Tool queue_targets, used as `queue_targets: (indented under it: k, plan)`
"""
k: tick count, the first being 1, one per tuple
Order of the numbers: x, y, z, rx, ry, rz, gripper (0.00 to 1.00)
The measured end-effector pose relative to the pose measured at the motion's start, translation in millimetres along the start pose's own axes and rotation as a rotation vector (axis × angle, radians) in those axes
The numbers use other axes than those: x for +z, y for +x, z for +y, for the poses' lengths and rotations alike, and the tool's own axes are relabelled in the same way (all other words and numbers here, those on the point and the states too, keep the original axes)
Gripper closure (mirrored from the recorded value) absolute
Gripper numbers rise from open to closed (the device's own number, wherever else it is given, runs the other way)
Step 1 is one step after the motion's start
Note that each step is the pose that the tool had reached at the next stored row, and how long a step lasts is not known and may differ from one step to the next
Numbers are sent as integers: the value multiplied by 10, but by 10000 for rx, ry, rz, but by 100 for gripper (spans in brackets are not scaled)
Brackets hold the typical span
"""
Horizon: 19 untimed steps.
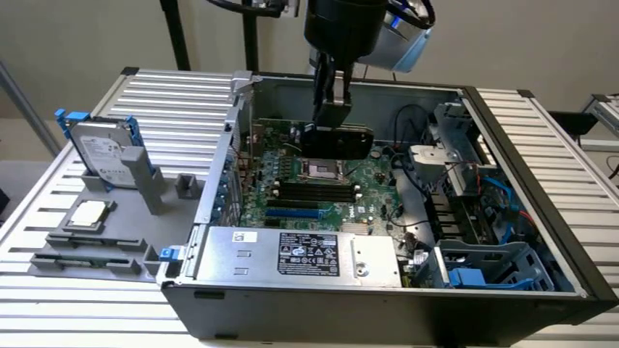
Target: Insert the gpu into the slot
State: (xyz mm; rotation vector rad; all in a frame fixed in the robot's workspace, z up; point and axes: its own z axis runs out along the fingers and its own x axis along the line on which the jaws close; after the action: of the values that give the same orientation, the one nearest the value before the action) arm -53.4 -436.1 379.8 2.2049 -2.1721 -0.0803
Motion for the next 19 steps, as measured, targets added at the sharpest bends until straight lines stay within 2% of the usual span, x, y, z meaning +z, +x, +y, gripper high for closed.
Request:
queue_targets:
  k: [3,5,15,19]
  plan:
    - [50,3,46,0,89,4,74]
    - [89,3,70,0,126,5,74]
    - [273,12,71,-2,159,-17,74]
    - [289,12,71,-2,183,-12,74]
